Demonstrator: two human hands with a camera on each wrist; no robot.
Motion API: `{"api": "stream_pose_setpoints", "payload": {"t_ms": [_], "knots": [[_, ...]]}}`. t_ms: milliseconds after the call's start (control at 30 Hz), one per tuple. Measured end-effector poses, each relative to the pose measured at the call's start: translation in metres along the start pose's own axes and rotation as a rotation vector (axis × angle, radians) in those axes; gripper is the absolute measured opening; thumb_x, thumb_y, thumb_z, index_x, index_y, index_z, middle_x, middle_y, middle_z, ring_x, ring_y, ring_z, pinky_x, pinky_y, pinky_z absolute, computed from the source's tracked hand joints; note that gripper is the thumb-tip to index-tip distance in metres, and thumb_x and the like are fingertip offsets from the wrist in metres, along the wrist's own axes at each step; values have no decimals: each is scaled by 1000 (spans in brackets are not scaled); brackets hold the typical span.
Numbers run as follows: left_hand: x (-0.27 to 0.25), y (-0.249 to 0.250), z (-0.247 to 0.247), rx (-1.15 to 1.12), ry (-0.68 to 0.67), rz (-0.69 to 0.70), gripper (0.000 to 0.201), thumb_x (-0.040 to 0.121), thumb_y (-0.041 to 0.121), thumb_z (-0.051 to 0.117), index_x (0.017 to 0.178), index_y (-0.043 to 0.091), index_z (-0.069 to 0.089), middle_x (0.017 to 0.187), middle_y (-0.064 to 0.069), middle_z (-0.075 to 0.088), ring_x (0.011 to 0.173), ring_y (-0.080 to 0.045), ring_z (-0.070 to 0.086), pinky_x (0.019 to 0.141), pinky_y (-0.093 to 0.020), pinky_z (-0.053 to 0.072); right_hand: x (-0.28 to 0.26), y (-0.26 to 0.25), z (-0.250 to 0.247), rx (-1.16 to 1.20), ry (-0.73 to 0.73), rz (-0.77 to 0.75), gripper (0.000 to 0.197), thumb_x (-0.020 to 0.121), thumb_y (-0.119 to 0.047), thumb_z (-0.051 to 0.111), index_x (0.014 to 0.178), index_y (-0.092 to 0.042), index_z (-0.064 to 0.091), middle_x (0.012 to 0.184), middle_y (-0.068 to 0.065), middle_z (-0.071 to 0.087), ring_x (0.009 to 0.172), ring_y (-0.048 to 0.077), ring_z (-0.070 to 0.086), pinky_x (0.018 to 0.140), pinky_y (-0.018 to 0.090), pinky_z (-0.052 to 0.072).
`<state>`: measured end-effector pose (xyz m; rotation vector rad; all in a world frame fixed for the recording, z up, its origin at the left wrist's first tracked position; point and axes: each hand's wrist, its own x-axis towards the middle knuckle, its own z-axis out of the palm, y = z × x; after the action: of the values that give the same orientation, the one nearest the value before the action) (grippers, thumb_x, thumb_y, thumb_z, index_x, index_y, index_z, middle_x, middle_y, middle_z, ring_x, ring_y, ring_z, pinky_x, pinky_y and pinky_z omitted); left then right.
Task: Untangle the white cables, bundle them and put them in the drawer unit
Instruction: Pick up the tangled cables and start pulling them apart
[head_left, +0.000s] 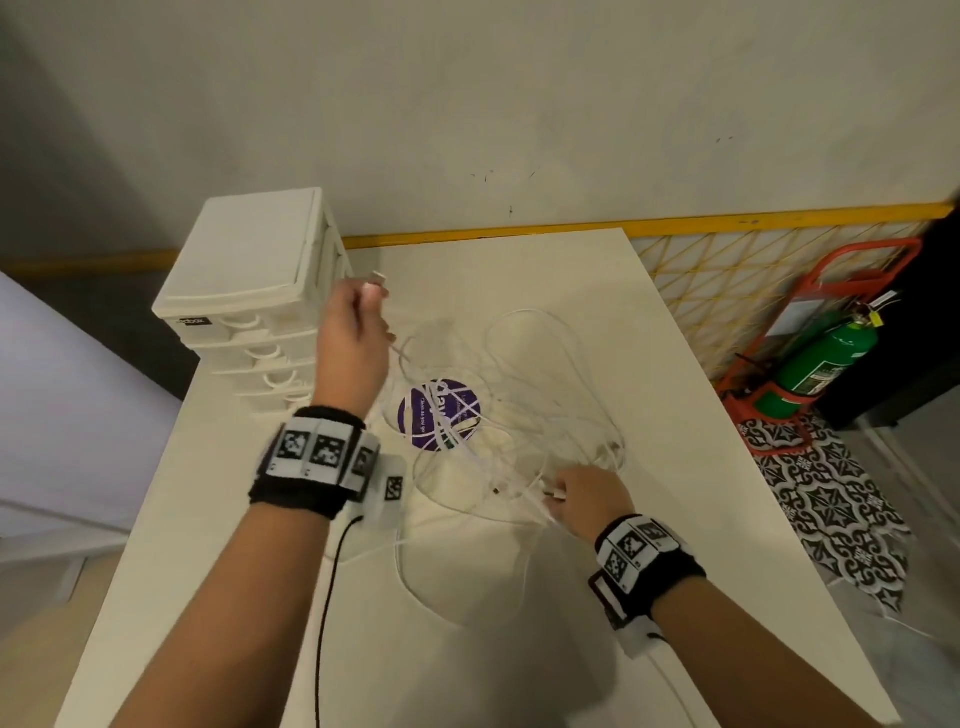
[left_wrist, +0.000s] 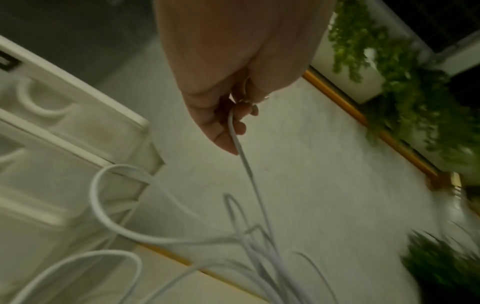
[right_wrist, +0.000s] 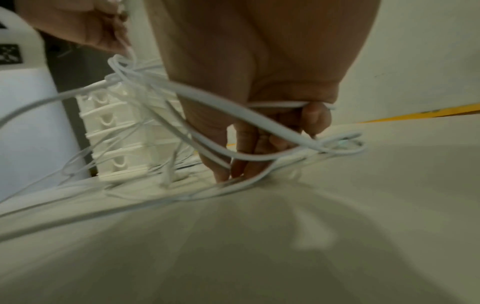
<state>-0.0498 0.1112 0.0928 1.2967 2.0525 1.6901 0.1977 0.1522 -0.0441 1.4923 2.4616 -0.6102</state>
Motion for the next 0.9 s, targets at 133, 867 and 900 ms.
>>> {"api": "stream_pose_setpoints", "payload": {"t_ms": [133, 867, 900], "knots": [[11, -19, -23, -39, 89, -107, 17, 102, 19, 33, 101, 10, 47, 73, 0, 51, 61, -12, 54, 68, -37, 53, -3, 23, -13, 77, 50, 67, 21, 86, -30, 54, 97, -13, 61, 98, 7, 66, 93, 25, 61, 68, 25, 35], [-15, -55, -5, 6, -11, -174, 19, 101, 30, 38, 95, 17, 50, 70, 4, 48, 64, -18, 46, 64, -35, 42, -2, 17, -85, 969, 530, 15, 18, 97, -21, 44, 99, -18, 61, 61, 4, 59, 51, 12, 56, 53, 18, 46], [-21, -48, 3, -43, -86, -176, 18, 101, 28, 38, 94, 16, 49, 70, 5, 47, 61, -14, 44, 61, -32, 40, -3, 7, -88, 993, 505, -20, 18, 97, -21, 44, 99, -18, 61, 59, 3, 60, 51, 10, 57, 54, 17, 46]]}}
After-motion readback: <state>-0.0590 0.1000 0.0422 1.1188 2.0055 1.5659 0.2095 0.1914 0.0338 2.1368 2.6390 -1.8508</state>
